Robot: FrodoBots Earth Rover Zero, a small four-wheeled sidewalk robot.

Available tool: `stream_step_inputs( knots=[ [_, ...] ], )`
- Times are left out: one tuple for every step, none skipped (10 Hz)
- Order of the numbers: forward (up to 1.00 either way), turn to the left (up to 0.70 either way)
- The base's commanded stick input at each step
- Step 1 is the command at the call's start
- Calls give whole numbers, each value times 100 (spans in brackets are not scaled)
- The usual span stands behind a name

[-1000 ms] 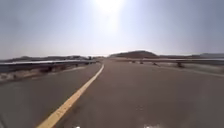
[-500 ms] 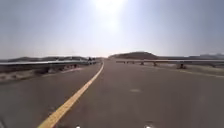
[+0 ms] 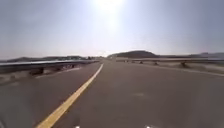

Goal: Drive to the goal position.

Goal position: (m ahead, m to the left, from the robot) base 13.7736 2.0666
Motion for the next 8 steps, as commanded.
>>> stream_step_inputs(
  knots=[
    [70,0],
    [70,0],
    [70,0],
    [70,0],
    [70,0],
    [70,0],
    [70,0],
    [70,0]
  ],
)
